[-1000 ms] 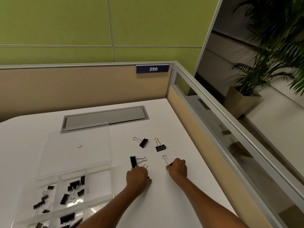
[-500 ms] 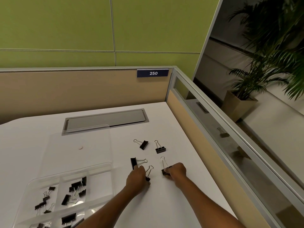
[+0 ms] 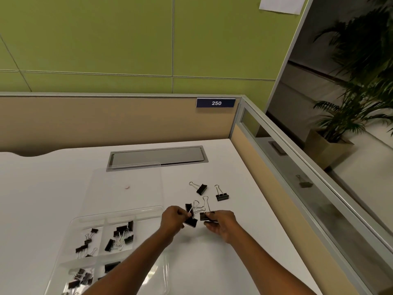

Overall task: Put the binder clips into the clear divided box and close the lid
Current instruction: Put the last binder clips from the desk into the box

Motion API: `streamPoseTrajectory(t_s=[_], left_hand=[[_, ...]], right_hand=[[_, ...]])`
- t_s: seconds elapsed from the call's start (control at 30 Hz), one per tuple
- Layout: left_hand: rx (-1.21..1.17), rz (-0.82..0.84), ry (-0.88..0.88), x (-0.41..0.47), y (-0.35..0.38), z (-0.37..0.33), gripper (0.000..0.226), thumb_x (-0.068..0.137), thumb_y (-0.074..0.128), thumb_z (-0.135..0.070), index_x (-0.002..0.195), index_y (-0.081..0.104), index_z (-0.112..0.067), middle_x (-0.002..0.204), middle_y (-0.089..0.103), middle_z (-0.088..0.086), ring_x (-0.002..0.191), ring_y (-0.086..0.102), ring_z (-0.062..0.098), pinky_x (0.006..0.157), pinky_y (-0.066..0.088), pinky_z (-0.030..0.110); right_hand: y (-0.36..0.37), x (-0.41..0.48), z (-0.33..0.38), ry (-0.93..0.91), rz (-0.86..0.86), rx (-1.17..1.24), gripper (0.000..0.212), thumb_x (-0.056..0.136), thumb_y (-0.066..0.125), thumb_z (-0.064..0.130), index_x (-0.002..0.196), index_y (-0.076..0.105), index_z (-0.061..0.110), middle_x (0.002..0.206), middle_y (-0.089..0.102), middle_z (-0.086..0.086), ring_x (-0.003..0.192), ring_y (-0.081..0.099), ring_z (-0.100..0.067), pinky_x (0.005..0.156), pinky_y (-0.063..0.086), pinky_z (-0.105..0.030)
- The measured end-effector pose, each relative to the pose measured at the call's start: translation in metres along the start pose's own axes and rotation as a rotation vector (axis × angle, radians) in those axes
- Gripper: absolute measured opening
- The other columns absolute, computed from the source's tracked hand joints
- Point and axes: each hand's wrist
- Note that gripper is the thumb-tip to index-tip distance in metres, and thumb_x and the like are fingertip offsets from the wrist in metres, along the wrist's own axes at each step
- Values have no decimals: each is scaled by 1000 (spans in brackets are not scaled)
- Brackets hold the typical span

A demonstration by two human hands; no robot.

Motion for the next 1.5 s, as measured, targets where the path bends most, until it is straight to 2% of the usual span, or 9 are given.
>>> streamPoseTrajectory(t_s=[0.23, 0.37, 0.47, 0.57, 0.67, 0.83, 1.0, 1.17, 1.5], left_hand=[[-60, -159, -60, -16, -53, 18, 18, 82, 69, -17, 66, 65, -11, 69, 66, 5, 54, 56, 16, 46, 38, 21], [-32, -234, -69, -22, -77, 32, 19, 81, 70, -19, 63, 66, -16, 73, 67, -2, 74, 60, 16, 60, 41, 25], [-3, -280, -139, -25, -90, 47, 22, 80, 69, -25, 58, 66, -21, 72, 68, -10, 82, 60, 17, 67, 44, 30], [119, -332, -230, -29, -98, 58, 21, 81, 65, -33, 60, 67, -28, 71, 65, -14, 94, 50, 23, 73, 42, 34], [173, -362, -253, -31, -99, 64, 23, 84, 62, -29, 62, 64, -30, 75, 64, -11, 102, 42, 25, 78, 39, 36], [267, -395, -235, -28, -97, 69, 22, 84, 63, -29, 62, 64, -30, 74, 64, -8, 103, 42, 25, 82, 39, 38], [398, -372, -190, -22, -96, 75, 9, 83, 64, -33, 81, 71, -27, 90, 70, -4, 108, 45, 26, 85, 37, 38], [529, -363, -130, -17, -99, 78, 26, 79, 70, -40, 101, 68, -26, 100, 68, -3, 114, 44, 21, 85, 34, 34], [578, -335, -29, -12, -94, 84, 20, 80, 69, -35, 97, 70, -26, 92, 71, -3, 106, 51, 18, 84, 36, 33]], right_hand=[[47, -15, -8, -54, 56, -47, 20, 75, 74, -6, 94, 66, -8, 84, 70, -22, 66, 67, -32, 51, 56, -29], [75, -19, -20, -137, 63, -132, 12, 72, 79, -1, 80, 71, 3, 83, 70, -17, 70, 64, -24, 56, 55, -29], [94, -21, -31, -217, 28, -271, 19, 70, 83, 11, 86, 75, 7, 89, 71, -8, 77, 63, -18, 60, 51, -27], [109, -27, -43, -293, 2, -333, 24, 68, 84, 13, 89, 74, 9, 93, 72, -4, 84, 64, -16, 70, 50, -24], [121, -34, -53, -354, -25, -390, 28, 68, 84, 14, 93, 73, 7, 92, 70, -3, 85, 64, -15, 68, 46, -20], [135, -39, -64, -448, -70, -574, 28, 72, 82, 21, 95, 73, 8, 86, 67, 1, 83, 63, -15, 75, 48, -23], [141, -40, -69, -486, -116, -656, 28, 74, 79, 25, 97, 73, 11, 96, 73, -3, 85, 66, -17, 76, 50, -26], [144, -38, -74, -526, -143, -745, 34, 75, 78, 32, 103, 73, 13, 101, 73, -2, 94, 66, -19, 83, 51, -29], [147, -29, -79, -552, -162, -794, 34, 72, 79, 37, 100, 74, 20, 102, 71, -1, 89, 67, -15, 79, 53, -26]])
Point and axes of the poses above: each hand's wrist, its own x-axis towards the middle knuckle, its own y-axis out of the palm, z = x × y
